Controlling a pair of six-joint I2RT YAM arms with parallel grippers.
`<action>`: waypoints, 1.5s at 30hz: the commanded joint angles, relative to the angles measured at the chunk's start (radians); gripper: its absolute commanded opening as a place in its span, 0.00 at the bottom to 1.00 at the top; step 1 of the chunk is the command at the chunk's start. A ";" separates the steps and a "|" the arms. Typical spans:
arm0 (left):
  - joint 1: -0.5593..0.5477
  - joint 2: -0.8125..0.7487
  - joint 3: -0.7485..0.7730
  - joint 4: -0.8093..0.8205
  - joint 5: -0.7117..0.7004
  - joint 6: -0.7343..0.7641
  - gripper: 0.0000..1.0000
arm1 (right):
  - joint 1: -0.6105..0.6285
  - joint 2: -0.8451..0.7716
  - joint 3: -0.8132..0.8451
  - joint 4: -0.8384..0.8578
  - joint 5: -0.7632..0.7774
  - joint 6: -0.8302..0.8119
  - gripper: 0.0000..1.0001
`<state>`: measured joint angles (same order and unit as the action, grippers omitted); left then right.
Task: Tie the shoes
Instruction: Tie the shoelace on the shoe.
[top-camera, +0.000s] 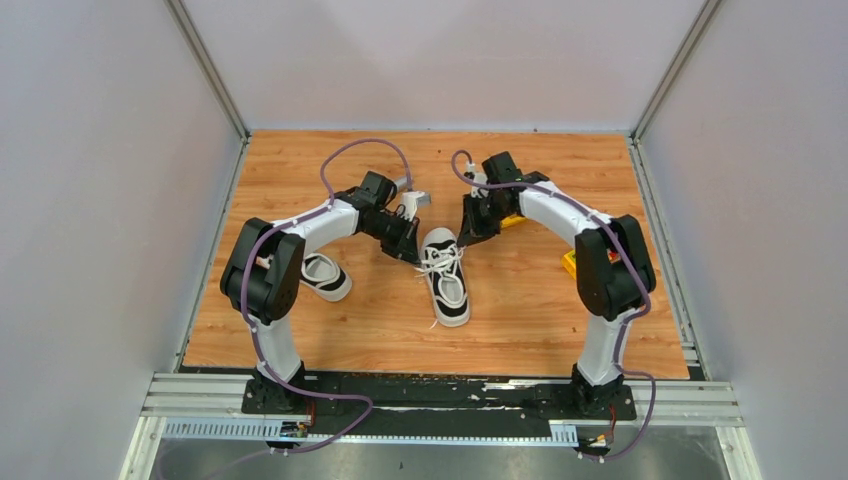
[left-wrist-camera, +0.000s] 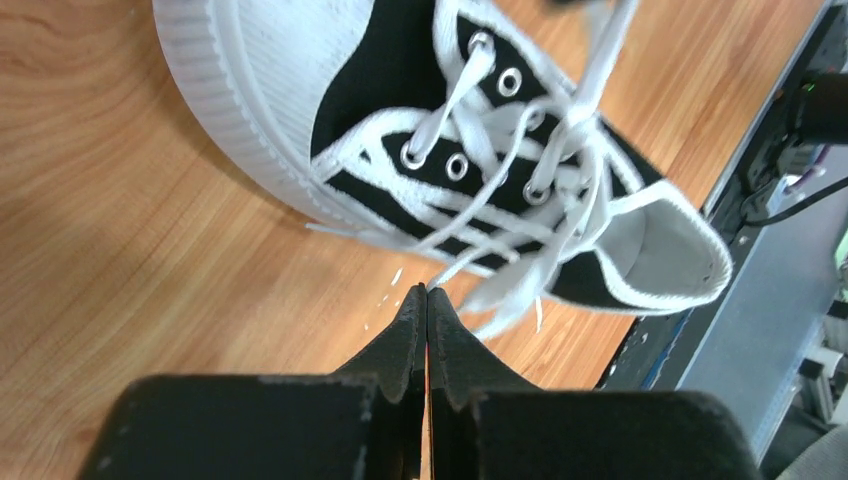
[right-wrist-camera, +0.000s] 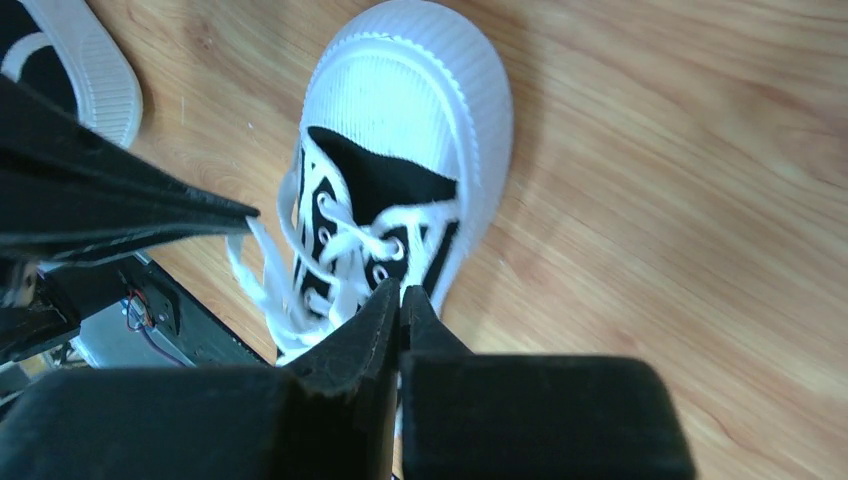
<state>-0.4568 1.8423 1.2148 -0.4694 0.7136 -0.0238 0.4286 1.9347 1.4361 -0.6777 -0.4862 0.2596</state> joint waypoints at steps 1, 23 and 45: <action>-0.003 -0.040 0.031 -0.100 -0.031 0.136 0.00 | -0.087 -0.150 -0.026 0.019 0.023 -0.054 0.00; 0.003 -0.042 0.075 -0.192 -0.419 0.313 0.00 | -0.231 -0.084 -0.124 0.094 0.056 -0.094 0.00; 0.010 0.011 0.091 -0.251 -0.509 0.307 0.00 | -0.273 -0.100 -0.172 0.113 0.137 -0.107 0.00</action>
<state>-0.4896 1.8538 1.3254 -0.5747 0.3641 0.2596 0.2173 1.8481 1.2682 -0.5568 -0.5137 0.2077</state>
